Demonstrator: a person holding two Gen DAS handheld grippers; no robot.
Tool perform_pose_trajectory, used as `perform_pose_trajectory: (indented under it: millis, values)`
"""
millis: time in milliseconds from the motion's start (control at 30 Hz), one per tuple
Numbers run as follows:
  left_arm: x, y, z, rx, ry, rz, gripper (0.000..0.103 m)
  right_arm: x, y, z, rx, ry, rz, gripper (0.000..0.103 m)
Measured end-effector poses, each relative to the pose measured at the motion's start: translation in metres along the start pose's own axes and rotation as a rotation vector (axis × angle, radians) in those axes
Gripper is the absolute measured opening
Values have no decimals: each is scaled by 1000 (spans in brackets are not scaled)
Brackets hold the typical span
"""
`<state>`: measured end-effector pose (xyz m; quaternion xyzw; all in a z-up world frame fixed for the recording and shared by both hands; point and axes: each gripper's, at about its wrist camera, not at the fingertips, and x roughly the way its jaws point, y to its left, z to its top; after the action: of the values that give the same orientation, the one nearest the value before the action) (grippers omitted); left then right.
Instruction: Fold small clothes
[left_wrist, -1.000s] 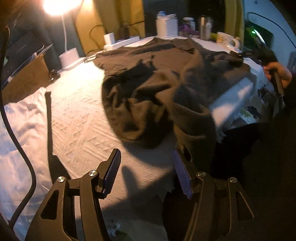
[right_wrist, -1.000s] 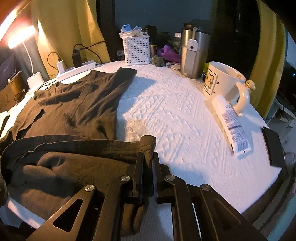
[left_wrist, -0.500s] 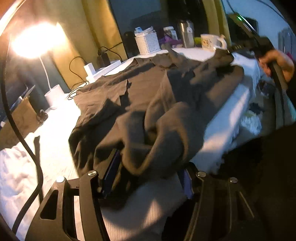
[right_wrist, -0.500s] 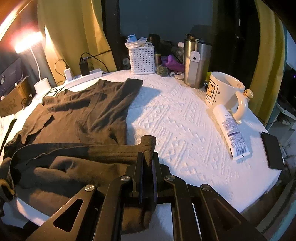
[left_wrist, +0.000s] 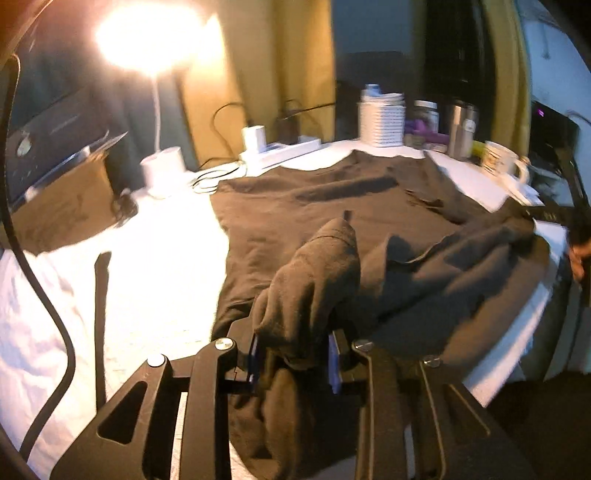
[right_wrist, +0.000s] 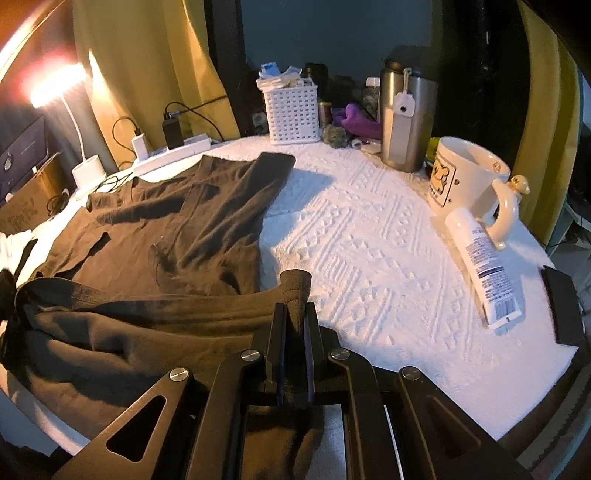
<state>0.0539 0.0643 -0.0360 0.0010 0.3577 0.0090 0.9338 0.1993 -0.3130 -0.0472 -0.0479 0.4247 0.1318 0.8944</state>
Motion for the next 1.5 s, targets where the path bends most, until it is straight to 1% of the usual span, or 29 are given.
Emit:
perform_pose_trajectory:
  millis: [33,67,133,200,233,267,300,400,467,533,600,633,667,733,800,867,1067,1267,1367,1433,1500]
  values:
    - [-1,1,0,2,5,-3,34,3,0,-1,1,8,3,8]
    - [-2,0,0,11,0,0,43,5,0,-2,2,13,3,8]
    - [-8,-3,1,44,-22,-12,52,9,0,-3,4,23,4,8]
    - [-14,-5,3,73,-26,-41,55,11,-1,-4,8,27,6,8]
    - [-17,-5,3,88,-31,-57,59,12,-1,-5,9,29,8,8]
    - [-17,-6,4,101,-29,-65,67,13,-2,-5,11,30,8,8]
    - [-17,-6,4,123,-20,-70,68,14,-3,-5,15,32,11,8]
    - [-8,-9,4,197,18,-70,68,15,-5,-6,21,33,16,8]
    - [0,-17,2,282,45,-70,68,15,-6,-6,22,33,19,8]
    - [7,-24,0,349,48,-49,68,14,-6,-6,19,32,19,8]
    - [15,-29,1,381,56,-43,68,15,-5,-5,13,30,20,8]
    - [18,-30,2,384,53,-50,62,15,-5,-4,11,25,22,8]
    - [19,-31,4,383,47,-51,40,15,-5,-4,15,24,25,8]
    - [18,-27,11,353,31,-36,21,14,-5,-3,21,22,28,8]
    - [10,-20,18,311,-13,-32,17,9,-3,-2,7,3,24,8]
    - [1,-16,22,290,-43,-23,15,2,-1,-1,-4,-10,28,8]
    - [-36,0,29,176,-166,-10,13,-30,4,10,-19,-79,27,8]
    - [-72,30,34,-25,-300,-13,13,-75,8,20,-30,-174,15,8]
    - [-80,42,36,-92,-331,-11,11,-100,7,28,-33,-230,12,8]
    - [-82,45,37,-104,-350,1,9,-115,8,35,-36,-269,10,8]
    - [-82,46,39,-104,-352,3,9,-126,8,41,-40,-300,6,8]
